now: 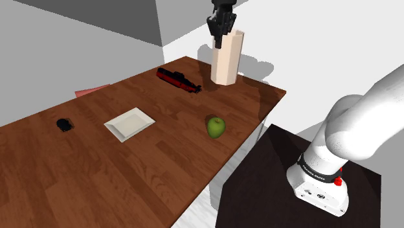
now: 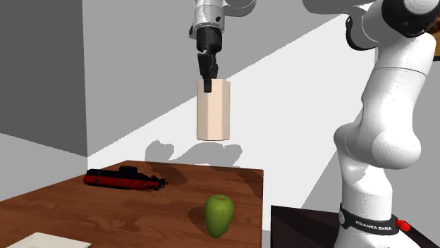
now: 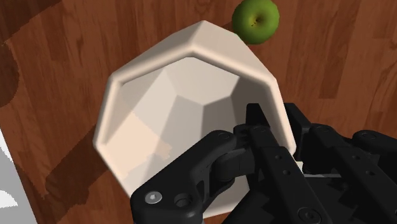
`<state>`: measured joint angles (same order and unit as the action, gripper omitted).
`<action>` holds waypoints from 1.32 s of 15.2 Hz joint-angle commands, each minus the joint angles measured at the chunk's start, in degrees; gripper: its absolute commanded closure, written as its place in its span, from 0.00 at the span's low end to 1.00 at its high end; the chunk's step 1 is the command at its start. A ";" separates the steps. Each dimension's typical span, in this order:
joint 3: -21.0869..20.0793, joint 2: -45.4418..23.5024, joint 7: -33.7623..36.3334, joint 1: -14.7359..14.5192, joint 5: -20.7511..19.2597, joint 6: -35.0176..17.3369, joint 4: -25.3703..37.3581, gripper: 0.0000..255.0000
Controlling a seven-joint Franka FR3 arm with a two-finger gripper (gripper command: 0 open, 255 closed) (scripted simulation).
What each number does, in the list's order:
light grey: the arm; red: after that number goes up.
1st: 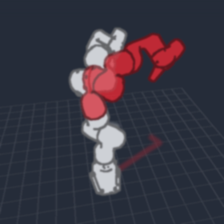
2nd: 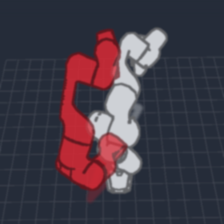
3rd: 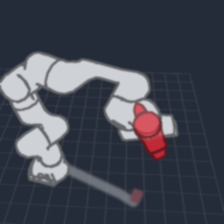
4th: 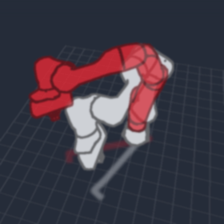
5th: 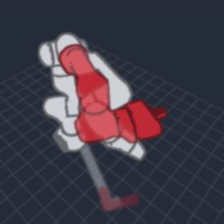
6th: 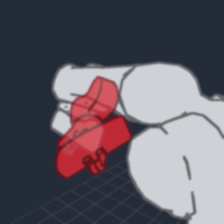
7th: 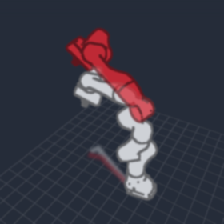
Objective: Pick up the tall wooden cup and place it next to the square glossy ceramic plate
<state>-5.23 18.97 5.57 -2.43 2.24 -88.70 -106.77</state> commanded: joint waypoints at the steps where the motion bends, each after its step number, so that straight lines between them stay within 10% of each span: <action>1: -2.15 -1.41 3.21 -1.03 0.50 -0.11 1.43 1.00; 20: -17.20 -32.65 29.87 -13.68 -7.41 5.57 37.39 1.00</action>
<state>-21.93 -11.51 34.11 -15.02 -4.22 -84.33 -72.65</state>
